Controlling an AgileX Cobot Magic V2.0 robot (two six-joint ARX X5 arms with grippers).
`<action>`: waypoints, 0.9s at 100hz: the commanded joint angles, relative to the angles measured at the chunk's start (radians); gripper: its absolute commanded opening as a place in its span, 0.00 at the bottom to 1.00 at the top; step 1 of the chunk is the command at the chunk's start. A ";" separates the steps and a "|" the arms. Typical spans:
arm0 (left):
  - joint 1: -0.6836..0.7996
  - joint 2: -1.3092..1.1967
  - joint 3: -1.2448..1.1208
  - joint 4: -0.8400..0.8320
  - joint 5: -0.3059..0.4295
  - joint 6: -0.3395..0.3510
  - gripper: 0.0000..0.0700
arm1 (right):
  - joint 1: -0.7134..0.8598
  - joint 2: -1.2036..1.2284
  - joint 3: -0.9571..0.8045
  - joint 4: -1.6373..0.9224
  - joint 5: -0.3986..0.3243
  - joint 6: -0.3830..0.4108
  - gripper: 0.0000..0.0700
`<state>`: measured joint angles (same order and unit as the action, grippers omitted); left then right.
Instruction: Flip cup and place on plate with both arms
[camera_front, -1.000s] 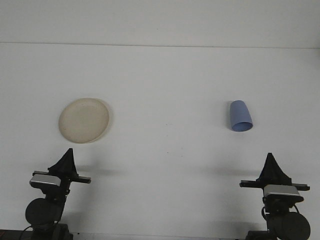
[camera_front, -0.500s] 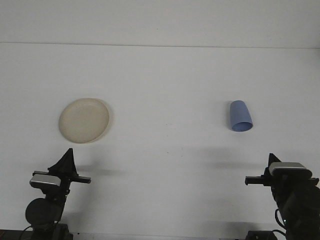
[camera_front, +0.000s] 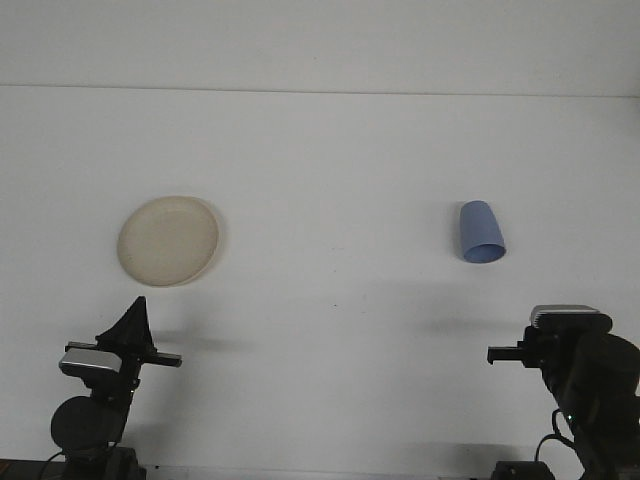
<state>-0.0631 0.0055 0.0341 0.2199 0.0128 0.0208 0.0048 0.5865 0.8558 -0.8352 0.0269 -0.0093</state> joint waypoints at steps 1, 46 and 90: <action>0.000 -0.002 -0.020 0.010 0.002 0.013 0.02 | -0.002 0.003 0.018 0.009 0.000 0.013 0.01; 0.000 -0.002 -0.020 0.010 0.002 0.013 0.02 | -0.002 0.002 0.018 0.000 0.000 0.014 0.70; 0.000 -0.002 -0.020 0.010 0.002 0.013 0.02 | -0.008 0.165 0.017 0.210 -0.001 0.035 0.70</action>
<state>-0.0631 0.0055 0.0341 0.2199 0.0128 0.0208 0.0013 0.7002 0.8562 -0.6785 0.0269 0.0139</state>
